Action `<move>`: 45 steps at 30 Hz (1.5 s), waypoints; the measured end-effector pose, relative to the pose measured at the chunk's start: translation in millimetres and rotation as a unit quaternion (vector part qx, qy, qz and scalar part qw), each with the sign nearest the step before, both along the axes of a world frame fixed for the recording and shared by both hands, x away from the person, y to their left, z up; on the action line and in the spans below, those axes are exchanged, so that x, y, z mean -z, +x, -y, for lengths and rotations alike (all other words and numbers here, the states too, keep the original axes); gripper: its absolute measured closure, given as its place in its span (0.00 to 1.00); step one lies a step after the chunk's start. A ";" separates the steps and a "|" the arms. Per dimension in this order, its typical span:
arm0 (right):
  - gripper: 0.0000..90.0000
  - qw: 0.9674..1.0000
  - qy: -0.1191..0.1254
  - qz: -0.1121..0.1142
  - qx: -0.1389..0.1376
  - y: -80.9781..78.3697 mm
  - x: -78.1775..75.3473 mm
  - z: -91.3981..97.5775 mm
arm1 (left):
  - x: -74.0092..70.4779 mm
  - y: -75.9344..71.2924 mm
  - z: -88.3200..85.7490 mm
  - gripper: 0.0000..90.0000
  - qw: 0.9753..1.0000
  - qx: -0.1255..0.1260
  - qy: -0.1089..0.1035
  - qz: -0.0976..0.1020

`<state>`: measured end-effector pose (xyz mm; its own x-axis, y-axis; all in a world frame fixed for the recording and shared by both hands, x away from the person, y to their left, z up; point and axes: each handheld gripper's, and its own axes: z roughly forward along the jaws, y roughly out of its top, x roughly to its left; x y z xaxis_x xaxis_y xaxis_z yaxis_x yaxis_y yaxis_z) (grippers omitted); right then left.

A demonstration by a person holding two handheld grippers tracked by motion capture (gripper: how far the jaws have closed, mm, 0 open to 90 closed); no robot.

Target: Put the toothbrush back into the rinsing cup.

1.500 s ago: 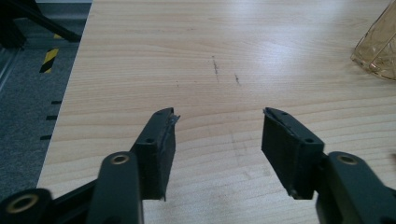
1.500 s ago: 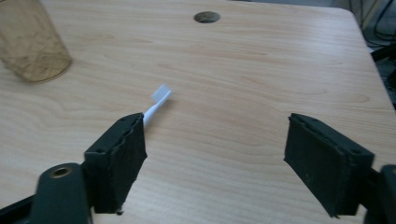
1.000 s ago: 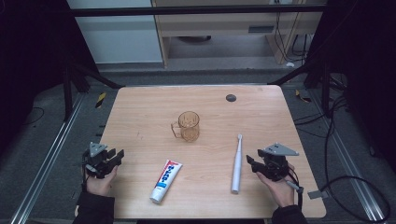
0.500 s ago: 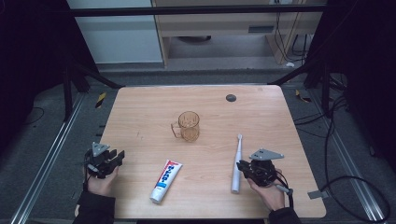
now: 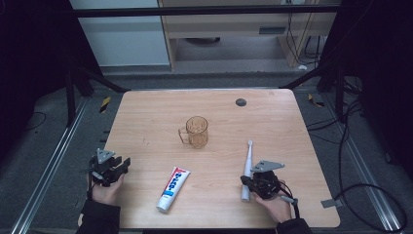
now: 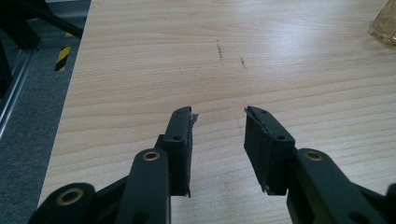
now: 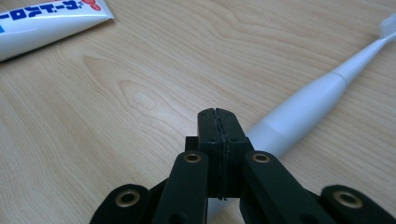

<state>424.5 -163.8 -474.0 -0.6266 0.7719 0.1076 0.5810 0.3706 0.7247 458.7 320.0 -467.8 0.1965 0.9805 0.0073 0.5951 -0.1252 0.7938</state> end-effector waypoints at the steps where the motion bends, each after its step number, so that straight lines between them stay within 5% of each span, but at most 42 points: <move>1: 1.00 1.000 -0.002 -0.006 -0.006 0.4 1.7 -1.0 | 0.4 0.3 -0.1 0.68 1.000 0.001 0.000 -0.001; 23: 1.00 1.000 -0.008 -0.022 -0.015 -2.1 3.9 1.4 | 0.7 0.6 0.5 0.67 1.000 0.001 0.003 -0.002; 31: 0.99 1.000 0.010 0.008 0.023 -1.2 -9.0 16.1 | 0.5 0.8 -0.5 0.67 1.000 0.000 0.002 -0.001; 45: 0.82 0.996 0.005 -0.001 0.085 11.8 -30.9 34.9 | 1.2 2.5 -1.7 0.61 1.000 0.001 0.010 -0.002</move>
